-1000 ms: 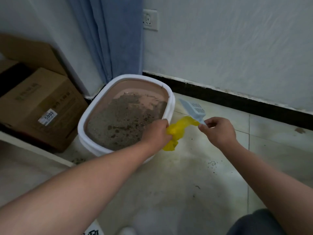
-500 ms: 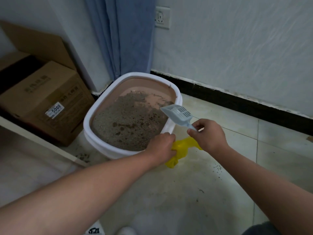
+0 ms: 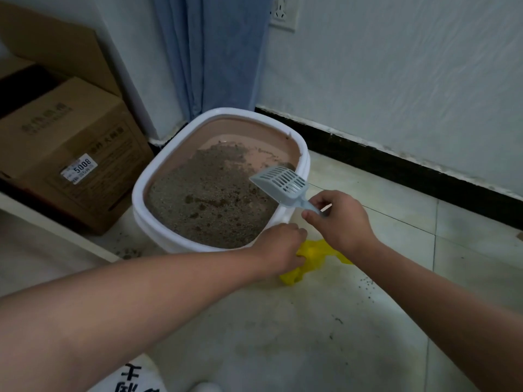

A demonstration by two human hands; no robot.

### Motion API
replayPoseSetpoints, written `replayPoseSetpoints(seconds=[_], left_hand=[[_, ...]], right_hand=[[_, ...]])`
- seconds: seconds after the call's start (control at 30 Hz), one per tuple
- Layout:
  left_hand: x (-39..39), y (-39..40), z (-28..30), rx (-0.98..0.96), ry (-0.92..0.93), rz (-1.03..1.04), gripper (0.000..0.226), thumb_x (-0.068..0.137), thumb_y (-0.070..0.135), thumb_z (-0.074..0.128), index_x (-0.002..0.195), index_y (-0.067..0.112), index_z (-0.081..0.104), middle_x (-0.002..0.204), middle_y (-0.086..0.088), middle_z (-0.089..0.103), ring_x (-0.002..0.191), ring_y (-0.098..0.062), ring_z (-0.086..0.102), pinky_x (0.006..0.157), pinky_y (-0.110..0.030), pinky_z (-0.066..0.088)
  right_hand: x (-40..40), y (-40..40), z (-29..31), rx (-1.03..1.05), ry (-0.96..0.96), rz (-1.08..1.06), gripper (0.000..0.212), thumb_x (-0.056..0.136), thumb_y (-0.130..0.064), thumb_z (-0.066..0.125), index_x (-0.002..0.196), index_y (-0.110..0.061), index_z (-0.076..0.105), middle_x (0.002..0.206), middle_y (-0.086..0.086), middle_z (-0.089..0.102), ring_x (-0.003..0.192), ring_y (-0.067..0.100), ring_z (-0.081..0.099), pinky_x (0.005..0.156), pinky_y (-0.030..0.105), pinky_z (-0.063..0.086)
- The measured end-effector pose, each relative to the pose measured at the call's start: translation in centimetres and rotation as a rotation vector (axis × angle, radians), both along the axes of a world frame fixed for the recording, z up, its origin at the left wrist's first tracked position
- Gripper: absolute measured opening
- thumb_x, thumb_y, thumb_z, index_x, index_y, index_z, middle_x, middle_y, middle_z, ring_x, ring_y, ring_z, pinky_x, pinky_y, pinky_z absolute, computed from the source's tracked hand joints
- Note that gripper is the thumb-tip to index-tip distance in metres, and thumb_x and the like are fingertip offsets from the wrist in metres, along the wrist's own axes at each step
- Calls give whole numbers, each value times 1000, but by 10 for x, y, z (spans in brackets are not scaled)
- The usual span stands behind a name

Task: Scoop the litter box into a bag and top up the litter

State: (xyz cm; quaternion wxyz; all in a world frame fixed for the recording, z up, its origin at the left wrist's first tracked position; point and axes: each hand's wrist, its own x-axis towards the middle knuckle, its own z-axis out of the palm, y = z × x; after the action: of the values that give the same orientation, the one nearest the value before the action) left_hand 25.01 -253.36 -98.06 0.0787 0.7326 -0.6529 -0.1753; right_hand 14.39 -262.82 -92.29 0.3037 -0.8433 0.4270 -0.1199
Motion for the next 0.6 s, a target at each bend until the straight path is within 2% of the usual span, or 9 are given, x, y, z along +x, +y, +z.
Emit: replayPoseSetpoints(seconds=[0.17,0.27,0.4,0.53,0.6], left_hand=[[-3,-4,-4,-21,29,14,35,83,40,63,102,11,56,101,-9,58,95,-29,57,73,-38,44],[1,-4,-4,-41,21,45,45,82,49,64,105,12,58,104,-7,60,97,-26,57,71,-35,44],[10,7,4,-129,42,64,45,83,55,62,97,12,60,99,-5,60,94,-24,57,70,-36,46],[30,31,8,-273,3,25,43,86,51,54,93,10,66,88,-7,60,87,-27,58,69,-37,48],[49,46,8,-298,-44,17,40,86,47,53,85,8,63,82,-9,59,80,-28,56,63,-34,43]], right_hand=[[5,-3,-1,-1,-21,-54,10,79,-31,74,82,-28,65,82,-12,64,70,11,60,60,26,41],[11,0,-7,-5,2,-25,11,79,-32,74,84,-27,66,84,-12,65,72,10,60,57,23,38],[25,0,-13,-8,10,-4,12,79,-32,74,86,-25,67,84,-10,66,73,11,61,56,23,37],[45,-3,-12,-47,41,14,15,81,-33,73,89,-22,68,86,-7,66,78,15,60,64,26,38],[54,-2,-16,-85,88,38,17,81,-33,72,94,-21,68,89,-4,66,80,18,60,64,27,39]])
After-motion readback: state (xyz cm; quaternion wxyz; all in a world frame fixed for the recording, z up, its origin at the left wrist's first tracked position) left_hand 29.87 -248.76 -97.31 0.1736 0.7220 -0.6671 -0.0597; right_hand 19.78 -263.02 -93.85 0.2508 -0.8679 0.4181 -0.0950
